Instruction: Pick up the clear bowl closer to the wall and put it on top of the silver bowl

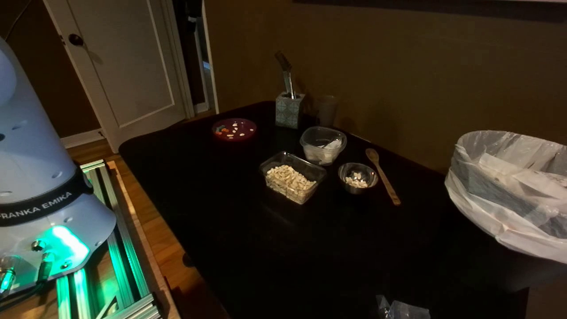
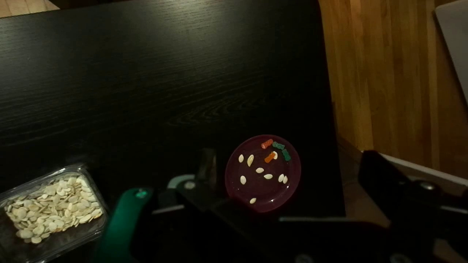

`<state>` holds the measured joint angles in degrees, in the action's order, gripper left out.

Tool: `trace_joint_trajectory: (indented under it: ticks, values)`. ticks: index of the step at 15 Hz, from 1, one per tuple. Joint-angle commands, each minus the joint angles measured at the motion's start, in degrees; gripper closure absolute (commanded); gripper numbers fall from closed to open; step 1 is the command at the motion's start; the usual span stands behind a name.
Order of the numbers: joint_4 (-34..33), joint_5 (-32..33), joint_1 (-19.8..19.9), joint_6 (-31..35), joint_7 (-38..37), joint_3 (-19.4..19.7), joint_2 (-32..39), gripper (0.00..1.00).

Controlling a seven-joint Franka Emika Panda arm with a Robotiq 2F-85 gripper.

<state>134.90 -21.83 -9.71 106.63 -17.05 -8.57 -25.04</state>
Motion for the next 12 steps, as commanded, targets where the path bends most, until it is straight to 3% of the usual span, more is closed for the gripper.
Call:
trace_joint_trajectory:
  ticks: [1, 6, 9, 12]
  values:
    - [-2.1, -2.2, 1.1, 3.4, -1.5, -0.7, 2.7, 0.0]
    - [-11.1, 0.2, 2.2, 9.6, -9.3, -2.6, 13.8, 0.0]
    - [-19.9, 5.8, 2.5, 8.5, -17.7, -3.9, 24.4, 0.0]
    - [-29.7, 11.3, 1.5, 6.2, -27.0, -2.5, 34.7, 0.0]
